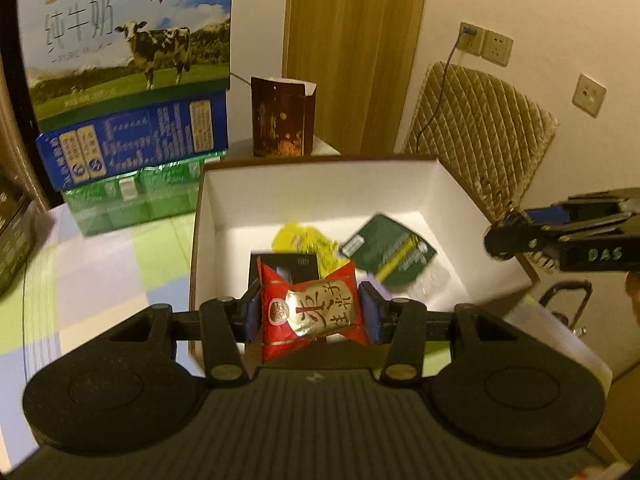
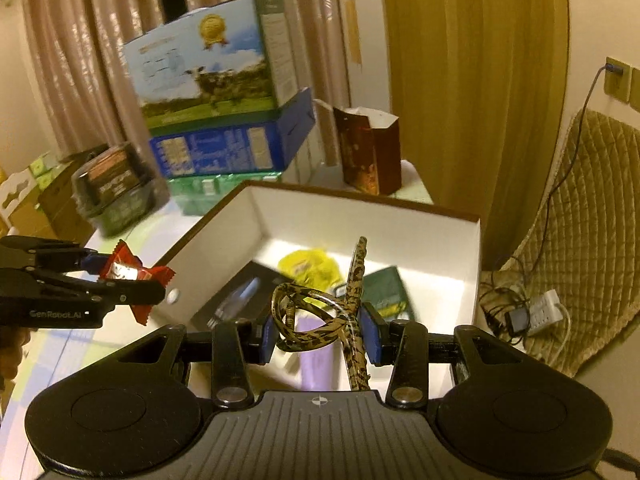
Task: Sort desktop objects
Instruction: 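Carry the red candy and gold hair clip over the brown box with both tools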
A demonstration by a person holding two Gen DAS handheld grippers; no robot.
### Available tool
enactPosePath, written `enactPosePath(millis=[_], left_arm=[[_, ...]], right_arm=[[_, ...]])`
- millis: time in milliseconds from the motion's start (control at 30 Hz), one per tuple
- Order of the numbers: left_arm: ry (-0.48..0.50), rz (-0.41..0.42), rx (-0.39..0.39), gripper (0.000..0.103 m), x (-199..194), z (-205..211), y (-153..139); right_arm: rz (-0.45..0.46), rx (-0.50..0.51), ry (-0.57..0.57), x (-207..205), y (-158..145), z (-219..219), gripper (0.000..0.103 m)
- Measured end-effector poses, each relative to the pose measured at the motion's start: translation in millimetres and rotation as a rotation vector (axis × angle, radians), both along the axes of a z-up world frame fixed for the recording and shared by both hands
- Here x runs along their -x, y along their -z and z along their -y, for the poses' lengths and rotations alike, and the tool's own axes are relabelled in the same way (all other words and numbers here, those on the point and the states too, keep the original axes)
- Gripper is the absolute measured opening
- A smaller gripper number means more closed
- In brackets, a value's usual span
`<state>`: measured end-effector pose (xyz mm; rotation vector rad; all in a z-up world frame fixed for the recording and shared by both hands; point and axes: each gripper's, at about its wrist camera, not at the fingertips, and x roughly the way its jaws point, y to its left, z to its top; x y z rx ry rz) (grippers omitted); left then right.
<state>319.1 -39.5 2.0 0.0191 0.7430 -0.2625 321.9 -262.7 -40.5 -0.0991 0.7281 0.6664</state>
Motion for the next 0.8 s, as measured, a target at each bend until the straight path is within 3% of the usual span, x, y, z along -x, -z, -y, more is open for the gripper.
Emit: enactPosePath(millis=[400, 800], left_arm=[[-0.011, -0.084, -0.051, 0.043, -102.3, 12.6, 22.9], [-0.016, -0.147, -0.112, 0.044, -164.2, 18.7, 63.1]], right_arm=[[-0.068, 0.123, 0.088, -94.2, 37.4, -21.0, 0.040], [-0.097, 0.217, 0.091, -147.1, 68.6, -28.4, 0.040]])
